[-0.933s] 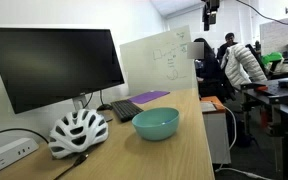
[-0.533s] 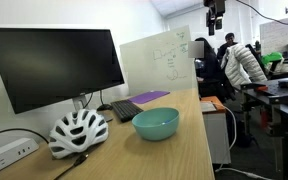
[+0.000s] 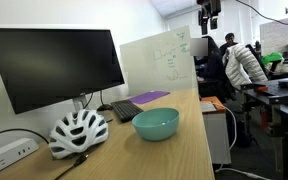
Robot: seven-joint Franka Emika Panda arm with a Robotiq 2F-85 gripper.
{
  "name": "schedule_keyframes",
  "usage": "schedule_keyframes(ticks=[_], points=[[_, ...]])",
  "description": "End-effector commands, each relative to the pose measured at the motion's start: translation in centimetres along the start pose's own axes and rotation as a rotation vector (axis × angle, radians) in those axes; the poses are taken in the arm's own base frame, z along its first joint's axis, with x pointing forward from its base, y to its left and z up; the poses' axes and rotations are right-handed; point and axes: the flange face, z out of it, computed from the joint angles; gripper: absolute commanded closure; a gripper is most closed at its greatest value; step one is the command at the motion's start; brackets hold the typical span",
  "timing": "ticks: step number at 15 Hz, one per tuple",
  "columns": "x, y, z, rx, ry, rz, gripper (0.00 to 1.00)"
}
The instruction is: Take the marker out of the bowl and put it on the desk
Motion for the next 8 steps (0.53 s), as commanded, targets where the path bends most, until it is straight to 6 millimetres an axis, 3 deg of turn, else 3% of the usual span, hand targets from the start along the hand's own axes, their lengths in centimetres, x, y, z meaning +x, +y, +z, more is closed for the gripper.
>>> schedule_keyframes(ticks=[1, 4, 8], points=[[5.4, -1.7, 3.2, -0.030, -0.075, -0.154, 0.00], [10.0, -3.0, 6.8, -0.061, -0.031, -0.316, 0.00], [16.0, -4.5, 13.8, -0.074, 0.018, -0.492, 0.00]])
